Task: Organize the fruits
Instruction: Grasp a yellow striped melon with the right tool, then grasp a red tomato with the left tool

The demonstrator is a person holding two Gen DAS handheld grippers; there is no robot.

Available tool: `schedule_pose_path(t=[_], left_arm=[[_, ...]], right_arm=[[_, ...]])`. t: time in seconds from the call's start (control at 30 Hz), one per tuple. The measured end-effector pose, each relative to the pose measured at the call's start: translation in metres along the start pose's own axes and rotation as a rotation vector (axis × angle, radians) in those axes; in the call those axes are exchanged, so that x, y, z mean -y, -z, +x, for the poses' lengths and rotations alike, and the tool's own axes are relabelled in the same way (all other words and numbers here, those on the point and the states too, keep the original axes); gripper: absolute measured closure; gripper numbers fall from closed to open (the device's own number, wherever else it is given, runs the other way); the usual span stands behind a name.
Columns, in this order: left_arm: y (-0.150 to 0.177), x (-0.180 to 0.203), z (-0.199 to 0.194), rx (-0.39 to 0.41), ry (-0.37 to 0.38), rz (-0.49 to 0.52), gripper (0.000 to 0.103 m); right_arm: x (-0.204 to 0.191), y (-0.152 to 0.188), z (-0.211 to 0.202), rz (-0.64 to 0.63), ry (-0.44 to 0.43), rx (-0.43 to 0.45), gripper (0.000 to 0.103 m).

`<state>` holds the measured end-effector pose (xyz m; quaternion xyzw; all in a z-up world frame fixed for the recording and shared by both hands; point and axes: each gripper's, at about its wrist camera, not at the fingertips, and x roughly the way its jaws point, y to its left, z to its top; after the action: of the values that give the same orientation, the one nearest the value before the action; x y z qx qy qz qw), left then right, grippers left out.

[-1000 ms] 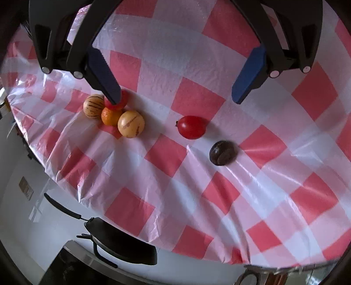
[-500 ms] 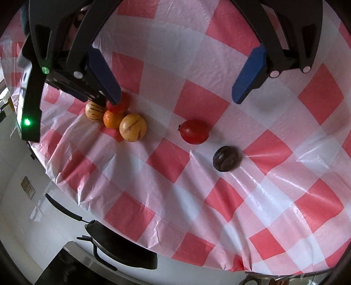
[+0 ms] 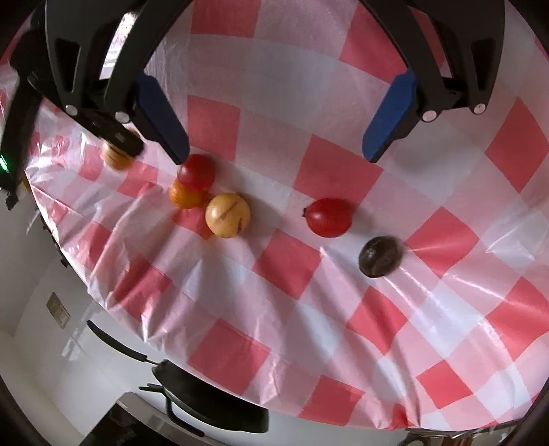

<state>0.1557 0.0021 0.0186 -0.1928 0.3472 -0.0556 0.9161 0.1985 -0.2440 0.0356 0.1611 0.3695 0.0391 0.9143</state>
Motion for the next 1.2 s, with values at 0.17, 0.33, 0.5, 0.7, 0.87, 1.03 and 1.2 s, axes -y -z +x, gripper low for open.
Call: schedule_pose_path(t=[0.17, 0.33, 0.5, 0.7, 0.87, 1.03, 1.2], left_arm=[[0.002, 0.006, -0.001, -0.017, 0.021, 0.034, 0.002], [0.004, 0.022, 0.006, -0.048, 0.003, 0.101, 0.002], [0.005, 0.048, 0.026, -0.091, -0.033, 0.155, 0.009], [-0.003, 0.086, 0.066, -0.14, -0.079, 0.229, 0.024], [-0.012, 0.098, 0.09, -0.179, -0.11, 0.265, 0.038], [-0.01, 0.099, 0.087, -0.179, -0.094, 0.29, 0.063], [-0.005, 0.098, 0.056, -0.068, -0.106, 0.333, 0.064]], right_arm=[[0.03, 0.03, -0.031, 0.148, -0.05, 0.059, 0.06], [0.05, 0.03, -0.045, 0.241, -0.051, 0.13, 0.059], [0.059, 0.027, -0.042, 0.303, -0.063, 0.136, 0.059], [0.05, 0.027, -0.038, 0.272, -0.053, 0.141, 0.059], [0.05, 0.026, -0.035, 0.274, -0.059, 0.137, 0.059], [0.047, 0.026, -0.034, 0.256, -0.059, 0.137, 0.059], [0.045, 0.026, -0.034, 0.246, -0.062, 0.136, 0.059]])
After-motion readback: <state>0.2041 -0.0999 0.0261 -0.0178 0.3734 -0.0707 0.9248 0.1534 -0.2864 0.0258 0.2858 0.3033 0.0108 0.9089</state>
